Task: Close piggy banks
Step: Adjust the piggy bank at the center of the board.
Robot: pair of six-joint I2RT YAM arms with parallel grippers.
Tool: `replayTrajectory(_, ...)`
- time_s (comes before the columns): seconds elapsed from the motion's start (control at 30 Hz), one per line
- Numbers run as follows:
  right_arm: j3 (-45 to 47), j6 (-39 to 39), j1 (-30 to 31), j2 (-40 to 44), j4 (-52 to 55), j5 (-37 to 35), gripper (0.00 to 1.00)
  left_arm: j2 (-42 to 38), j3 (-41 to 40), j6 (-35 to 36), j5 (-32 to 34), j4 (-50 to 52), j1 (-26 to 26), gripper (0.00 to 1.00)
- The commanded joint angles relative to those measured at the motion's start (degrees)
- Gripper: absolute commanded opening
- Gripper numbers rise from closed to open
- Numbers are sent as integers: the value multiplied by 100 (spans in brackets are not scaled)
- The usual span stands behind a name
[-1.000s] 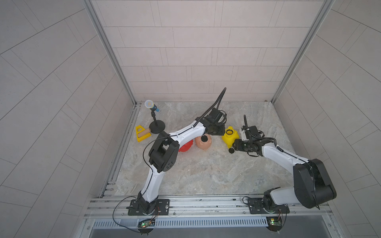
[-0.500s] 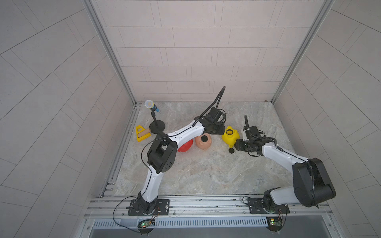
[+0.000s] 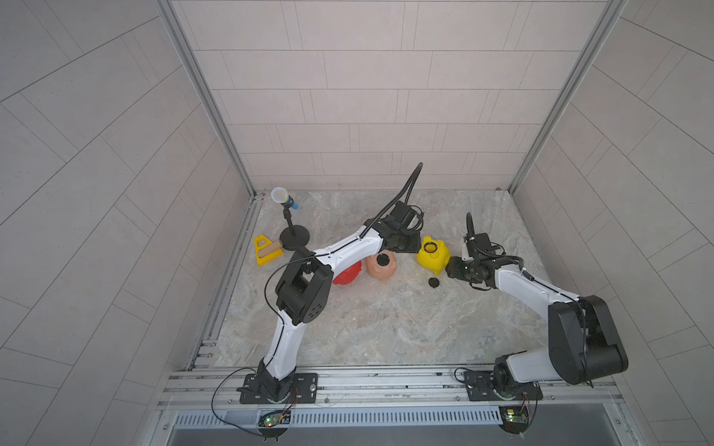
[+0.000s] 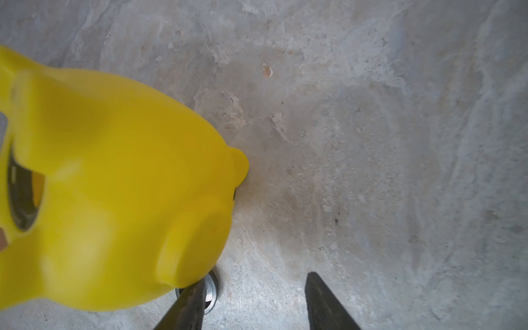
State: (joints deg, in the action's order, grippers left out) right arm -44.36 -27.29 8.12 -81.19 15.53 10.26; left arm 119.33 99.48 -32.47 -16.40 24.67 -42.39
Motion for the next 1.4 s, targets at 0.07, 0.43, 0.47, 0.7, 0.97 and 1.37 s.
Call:
replayTrajectory(0.07, -209, -84, -64, -191, 81, 54, 57, -360, -120, 109, 58, -23, 29, 39)
replayTrajectory(0.43, -279, -158, -233, -353, 22, 61, 57, -381, -124, 161, 19, -67, 30, 40)
replayTrajectory(0.47, -292, -162, -241, -362, 16, 70, 57, -378, -122, 168, 6, -73, 34, 41)
replayTrajectory(0.7, -300, -197, -305, -415, -42, 147, 57, -395, -175, 174, 6, -102, 32, 41)
replayTrajectory(0.97, -406, -268, -416, -501, -82, 184, 57, -417, -226, 186, 3, -111, 31, 42)
replayTrajectory(1.37, -624, -400, -513, -741, -160, 283, 57, -485, -302, 197, 14, -146, 63, 42)
